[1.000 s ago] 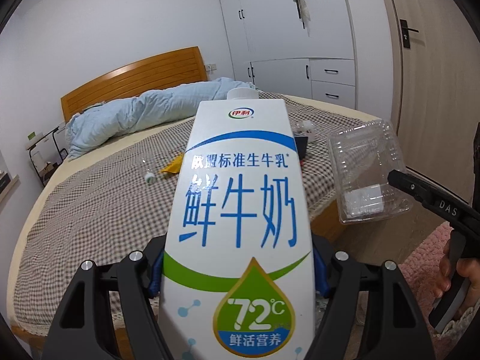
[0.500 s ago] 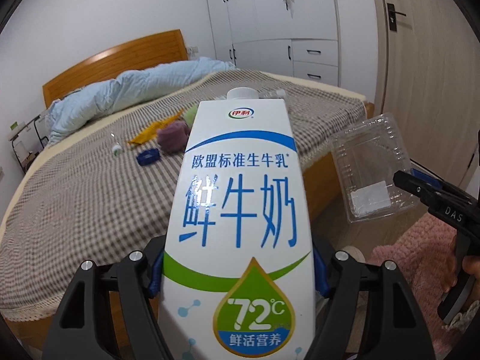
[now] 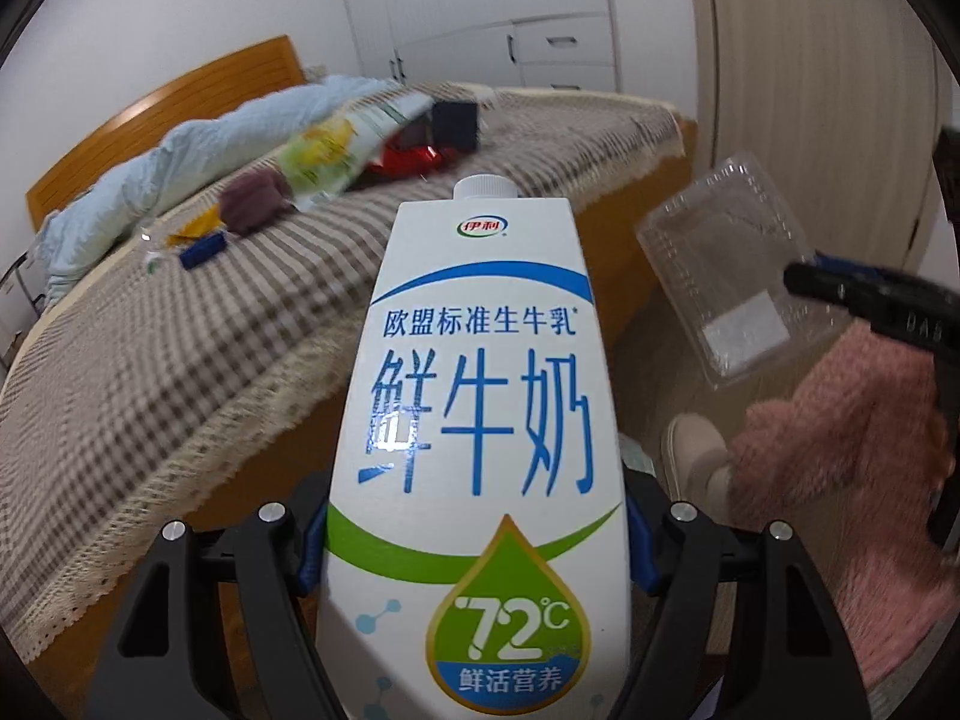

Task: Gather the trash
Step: 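Carry the milk carton and clamshell box toward the floor trash bin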

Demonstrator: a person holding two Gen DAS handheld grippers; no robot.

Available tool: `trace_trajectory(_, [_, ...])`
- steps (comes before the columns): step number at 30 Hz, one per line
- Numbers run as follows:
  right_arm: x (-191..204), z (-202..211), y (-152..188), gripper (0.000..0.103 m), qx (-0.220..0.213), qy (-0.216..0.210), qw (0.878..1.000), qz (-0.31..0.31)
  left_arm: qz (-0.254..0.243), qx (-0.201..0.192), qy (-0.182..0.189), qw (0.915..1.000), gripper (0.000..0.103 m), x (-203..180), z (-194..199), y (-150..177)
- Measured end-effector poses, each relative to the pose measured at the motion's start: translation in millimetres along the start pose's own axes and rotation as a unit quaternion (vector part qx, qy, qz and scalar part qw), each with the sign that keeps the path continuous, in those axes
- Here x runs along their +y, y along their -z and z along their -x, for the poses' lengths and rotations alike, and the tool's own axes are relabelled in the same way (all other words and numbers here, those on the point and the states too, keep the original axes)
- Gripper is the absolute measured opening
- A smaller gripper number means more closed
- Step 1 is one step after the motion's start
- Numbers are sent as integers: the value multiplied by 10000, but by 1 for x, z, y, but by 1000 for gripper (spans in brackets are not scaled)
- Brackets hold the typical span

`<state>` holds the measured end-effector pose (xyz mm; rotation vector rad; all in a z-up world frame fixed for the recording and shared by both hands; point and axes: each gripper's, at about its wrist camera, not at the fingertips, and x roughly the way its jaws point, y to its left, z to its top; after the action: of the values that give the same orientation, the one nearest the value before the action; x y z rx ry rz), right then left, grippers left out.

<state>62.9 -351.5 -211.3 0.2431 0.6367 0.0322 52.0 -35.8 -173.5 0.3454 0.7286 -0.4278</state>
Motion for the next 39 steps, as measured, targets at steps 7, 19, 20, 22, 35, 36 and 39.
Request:
trace_trajectory(7, [-15,-19,8,54,259,170,9995,-44,-92,360,536,9979,70,-5,-45,20])
trace_trajectory(19, [-29,-62,16,54,646,278,9975,-49,-1218,1138,884,9820,70,-25,-122,57])
trace_trajectory(20, [-30,-65,16,54,677,276,9973,-57,-1319,1186,898,9800,70,-26,-127,60])
trace_trajectory(22, [-32,-70,16,54,719,283,9970,-60,-1505,1312,943,9753,70,-27,-140,68])
trace_trajectory(35, [-42,-115,28,54,1259,410,9911,-115,-2733,1870,1284,9348,70,-36,-223,108])
trace_trajectory(36, [-43,-118,29,54,1291,425,9906,-125,-2833,1886,1303,9312,70,-39,-231,111])
trace_trajectory(39, [-47,-127,31,54,1412,485,9886,-177,-2995,1906,1372,9247,70,-43,-249,118])
